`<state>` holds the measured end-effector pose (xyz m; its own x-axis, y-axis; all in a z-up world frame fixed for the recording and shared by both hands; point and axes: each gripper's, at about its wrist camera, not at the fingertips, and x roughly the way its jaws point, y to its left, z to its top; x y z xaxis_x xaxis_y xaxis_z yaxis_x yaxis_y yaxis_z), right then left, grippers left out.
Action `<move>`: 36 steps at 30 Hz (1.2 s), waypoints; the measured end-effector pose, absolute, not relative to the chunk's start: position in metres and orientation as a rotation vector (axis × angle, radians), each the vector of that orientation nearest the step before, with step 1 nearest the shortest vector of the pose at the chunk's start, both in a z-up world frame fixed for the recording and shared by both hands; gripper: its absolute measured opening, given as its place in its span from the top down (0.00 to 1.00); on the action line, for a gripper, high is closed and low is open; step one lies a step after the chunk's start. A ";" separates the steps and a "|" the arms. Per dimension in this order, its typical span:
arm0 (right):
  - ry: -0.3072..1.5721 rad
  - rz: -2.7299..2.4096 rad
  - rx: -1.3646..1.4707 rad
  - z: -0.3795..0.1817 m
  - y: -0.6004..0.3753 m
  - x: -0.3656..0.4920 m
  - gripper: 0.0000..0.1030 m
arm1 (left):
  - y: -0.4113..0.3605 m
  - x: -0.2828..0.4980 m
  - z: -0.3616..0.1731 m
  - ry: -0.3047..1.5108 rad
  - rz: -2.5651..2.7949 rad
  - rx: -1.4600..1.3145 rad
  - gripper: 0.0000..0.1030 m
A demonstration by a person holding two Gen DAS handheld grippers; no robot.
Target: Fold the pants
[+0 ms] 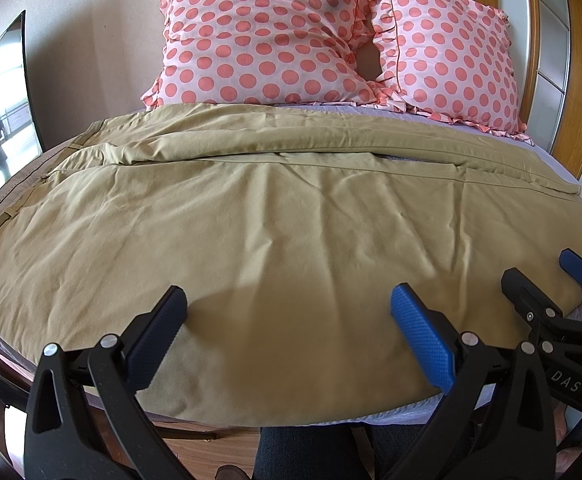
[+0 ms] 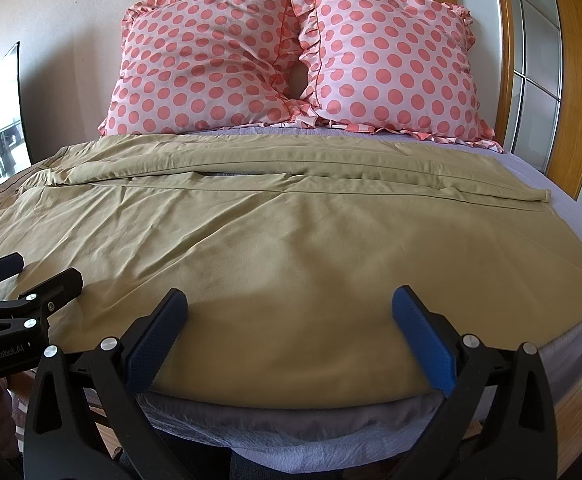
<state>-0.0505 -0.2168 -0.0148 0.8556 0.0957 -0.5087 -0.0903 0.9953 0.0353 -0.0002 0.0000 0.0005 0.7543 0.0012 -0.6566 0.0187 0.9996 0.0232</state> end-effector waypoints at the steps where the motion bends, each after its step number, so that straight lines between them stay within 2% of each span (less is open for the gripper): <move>1: 0.531 0.099 0.009 -0.015 -0.217 -0.051 0.01 | 0.000 -0.001 0.000 0.715 -0.010 0.029 0.02; 7: 0.570 0.108 -0.002 -0.002 -0.233 -0.037 0.01 | 0.002 0.000 0.001 0.719 -0.033 0.033 0.02; 12: 0.463 -0.072 0.141 0.077 -0.314 0.003 0.01 | 0.014 -0.002 0.012 0.687 -0.043 0.036 0.02; 16: 0.551 -0.210 0.320 0.110 -0.382 0.083 0.01 | 0.024 0.003 0.025 0.635 -0.029 0.019 0.02; 18: 0.628 -0.297 0.407 0.108 -0.411 0.139 0.09 | 0.026 0.003 0.028 0.634 -0.049 -0.004 0.02; 20: 0.712 -0.357 0.475 0.097 -0.432 0.187 0.35 | 0.027 0.006 0.028 0.639 -0.064 -0.011 0.02; 22: 0.787 -0.400 0.529 0.081 -0.444 0.226 0.41 | 0.029 0.010 0.028 0.641 -0.071 -0.014 0.02; 26: 0.890 -0.528 0.550 0.051 -0.456 0.281 0.44 | 0.032 0.016 0.029 0.638 -0.086 -0.028 0.02; 31: 0.908 -0.647 0.584 0.026 -0.466 0.306 0.45 | 0.034 0.024 0.030 0.618 -0.105 -0.031 0.02; 33: 0.901 -0.679 0.499 0.019 -0.462 0.306 0.60 | 0.034 0.025 0.030 0.623 -0.104 -0.032 0.02; 35: 0.850 -0.673 0.487 0.013 -0.462 0.295 0.82 | 0.034 0.028 0.028 0.629 -0.110 -0.040 0.02; 36: 0.807 -0.664 0.508 0.008 -0.467 0.284 0.87 | 0.035 0.030 0.027 0.633 -0.112 -0.046 0.02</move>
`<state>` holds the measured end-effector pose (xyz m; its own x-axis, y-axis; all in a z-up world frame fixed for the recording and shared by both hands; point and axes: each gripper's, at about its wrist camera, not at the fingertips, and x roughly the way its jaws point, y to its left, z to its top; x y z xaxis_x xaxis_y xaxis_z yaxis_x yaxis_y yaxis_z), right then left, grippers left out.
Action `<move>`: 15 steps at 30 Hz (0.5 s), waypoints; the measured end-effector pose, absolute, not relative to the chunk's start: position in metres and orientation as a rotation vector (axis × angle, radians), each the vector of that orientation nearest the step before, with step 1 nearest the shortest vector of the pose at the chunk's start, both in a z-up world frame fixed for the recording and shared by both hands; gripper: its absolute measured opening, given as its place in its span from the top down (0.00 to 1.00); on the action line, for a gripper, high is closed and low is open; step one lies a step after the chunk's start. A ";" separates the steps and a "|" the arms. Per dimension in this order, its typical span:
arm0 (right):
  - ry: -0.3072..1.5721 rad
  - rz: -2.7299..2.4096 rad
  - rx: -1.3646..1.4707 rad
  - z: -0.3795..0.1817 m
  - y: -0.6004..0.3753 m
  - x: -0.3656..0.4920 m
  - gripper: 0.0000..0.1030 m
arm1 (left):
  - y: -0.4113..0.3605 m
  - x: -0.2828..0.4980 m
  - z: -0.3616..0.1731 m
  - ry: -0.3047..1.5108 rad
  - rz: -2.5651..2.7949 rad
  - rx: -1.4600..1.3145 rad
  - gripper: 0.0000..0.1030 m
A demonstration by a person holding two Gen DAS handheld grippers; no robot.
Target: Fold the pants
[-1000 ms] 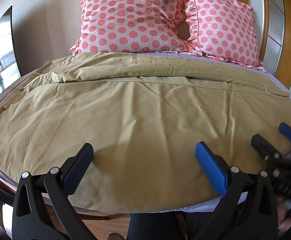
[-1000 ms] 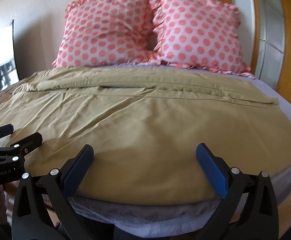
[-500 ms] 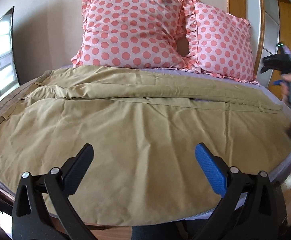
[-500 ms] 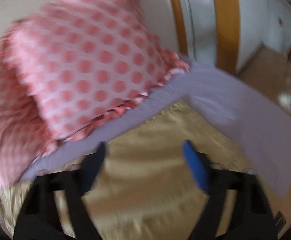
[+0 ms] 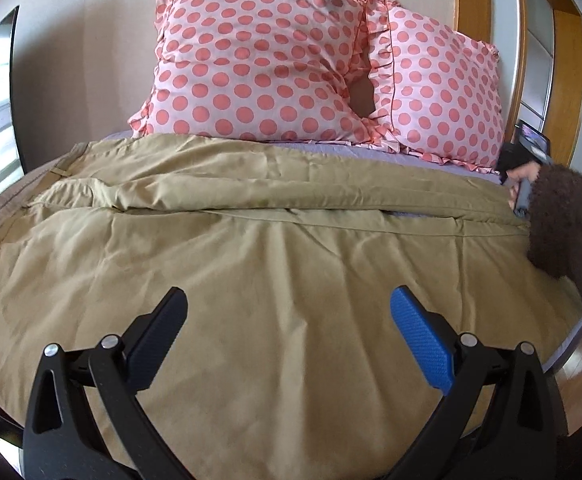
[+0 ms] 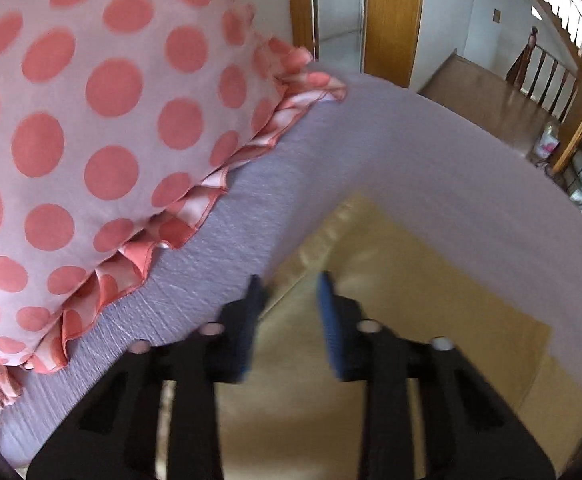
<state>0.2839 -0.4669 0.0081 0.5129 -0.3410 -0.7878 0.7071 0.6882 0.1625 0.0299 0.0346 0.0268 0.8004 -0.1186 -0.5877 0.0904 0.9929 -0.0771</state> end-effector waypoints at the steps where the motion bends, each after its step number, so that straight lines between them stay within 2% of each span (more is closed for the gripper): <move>1: 0.787 -0.648 0.527 0.005 -0.471 0.279 0.91 | 0.035 0.032 0.026 0.637 -0.118 -0.054 0.02; 4: 0.747 -0.574 0.627 -0.002 -0.487 0.266 0.97 | 0.036 0.032 0.026 0.637 -0.116 -0.056 0.02; 9: 0.546 -0.353 0.871 0.003 -0.509 0.206 0.98 | 0.052 0.019 0.032 0.586 -0.078 -0.094 0.02; 15: 0.348 -0.120 0.916 0.024 -0.490 0.046 0.98 | 0.073 0.010 0.038 0.553 -0.054 -0.166 0.02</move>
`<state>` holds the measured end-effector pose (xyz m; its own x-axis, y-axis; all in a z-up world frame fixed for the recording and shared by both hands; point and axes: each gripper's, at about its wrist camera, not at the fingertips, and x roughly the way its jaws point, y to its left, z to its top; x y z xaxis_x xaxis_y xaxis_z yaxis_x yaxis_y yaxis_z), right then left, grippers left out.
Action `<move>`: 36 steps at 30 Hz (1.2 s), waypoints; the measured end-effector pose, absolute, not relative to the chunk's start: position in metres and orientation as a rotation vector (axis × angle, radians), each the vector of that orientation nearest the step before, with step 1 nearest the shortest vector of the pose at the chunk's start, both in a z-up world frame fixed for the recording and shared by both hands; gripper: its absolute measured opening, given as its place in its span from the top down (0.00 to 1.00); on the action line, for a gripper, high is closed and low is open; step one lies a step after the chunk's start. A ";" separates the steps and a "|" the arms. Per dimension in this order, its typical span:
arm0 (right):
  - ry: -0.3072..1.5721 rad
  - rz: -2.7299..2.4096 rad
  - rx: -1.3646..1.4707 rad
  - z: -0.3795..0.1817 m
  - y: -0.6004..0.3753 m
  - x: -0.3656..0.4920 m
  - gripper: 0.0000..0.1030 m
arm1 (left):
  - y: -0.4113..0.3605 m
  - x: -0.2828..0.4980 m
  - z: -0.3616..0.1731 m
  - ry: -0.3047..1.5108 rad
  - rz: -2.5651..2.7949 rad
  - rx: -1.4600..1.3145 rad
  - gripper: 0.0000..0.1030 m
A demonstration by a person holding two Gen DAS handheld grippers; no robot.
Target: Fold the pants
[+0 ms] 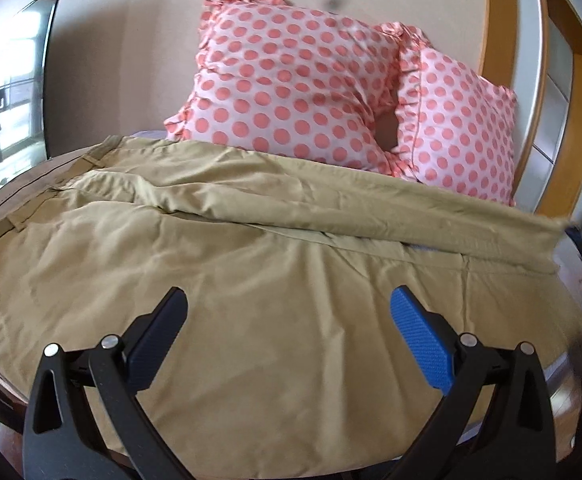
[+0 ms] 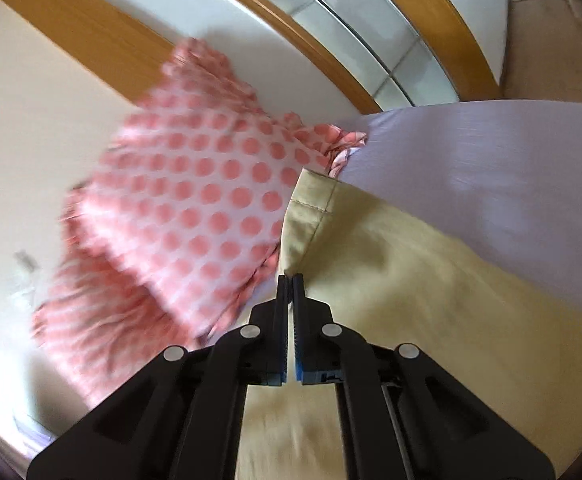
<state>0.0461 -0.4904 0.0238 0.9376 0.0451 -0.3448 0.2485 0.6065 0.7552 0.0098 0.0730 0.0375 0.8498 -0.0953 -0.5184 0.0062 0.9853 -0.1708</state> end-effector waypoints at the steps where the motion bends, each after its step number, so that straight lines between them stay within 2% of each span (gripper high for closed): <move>1: 0.354 -0.114 0.916 0.018 -0.486 0.018 0.98 | 0.075 0.009 0.040 0.543 -0.049 -0.175 0.02; 2: 0.384 -0.120 0.914 0.004 -0.480 -0.007 0.98 | 0.077 0.009 0.043 0.533 -0.049 -0.187 0.02; 6: 0.529 -0.090 0.983 -0.025 -0.489 -0.016 0.97 | 0.080 0.014 0.055 0.510 -0.058 -0.221 0.02; 7: 0.552 -0.078 0.998 -0.026 -0.486 -0.024 0.94 | 0.080 0.015 0.058 0.509 -0.058 -0.227 0.02; 9: 0.571 -0.074 1.027 -0.028 -0.491 -0.018 0.78 | 0.081 0.017 0.062 0.510 -0.043 -0.228 0.02; 10: 0.569 -0.064 1.031 -0.026 -0.487 -0.020 0.56 | 0.083 0.017 0.063 0.514 -0.031 -0.225 0.02; 11: 0.570 -0.061 1.026 -0.024 -0.486 -0.018 0.45 | 0.085 0.017 0.064 0.515 -0.029 -0.225 0.02; 12: 0.573 -0.062 1.027 -0.024 -0.483 -0.025 0.44 | 0.088 0.018 0.066 0.519 -0.033 -0.225 0.02; 15: 0.611 -0.075 1.074 -0.031 -0.482 -0.022 0.44 | 0.093 0.022 0.068 0.538 -0.022 -0.226 0.02; 18: 0.600 -0.130 1.095 -0.033 -0.485 -0.017 0.53 | 0.106 0.036 0.074 0.545 -0.063 -0.256 0.02; 19: 0.595 -0.139 1.098 -0.033 -0.485 -0.012 0.73 | 0.110 0.041 0.076 0.551 -0.078 -0.271 0.02; 20: 0.589 -0.146 1.092 -0.033 -0.485 -0.009 0.87 | 0.114 0.049 0.078 0.560 -0.088 -0.283 0.02; 22: 0.566 -0.123 1.074 -0.035 -0.487 0.001 0.93 | 0.124 0.066 0.084 0.575 -0.099 -0.311 0.02; 27: 0.367 -0.083 1.080 -0.018 -0.505 -0.020 0.95 | 0.147 0.127 0.093 0.662 -0.045 -0.364 0.03; 34: 0.320 -0.069 1.007 0.001 -0.509 -0.028 0.96 | 0.168 0.227 0.071 0.835 0.094 -0.401 0.08; 35: 0.319 -0.068 1.011 0.001 -0.510 -0.028 0.96 | 0.172 0.238 0.066 0.856 0.119 -0.412 0.11; 36: 0.319 -0.066 1.013 0.001 -0.510 -0.027 0.96 | 0.179 0.253 0.057 0.889 0.154 -0.431 0.18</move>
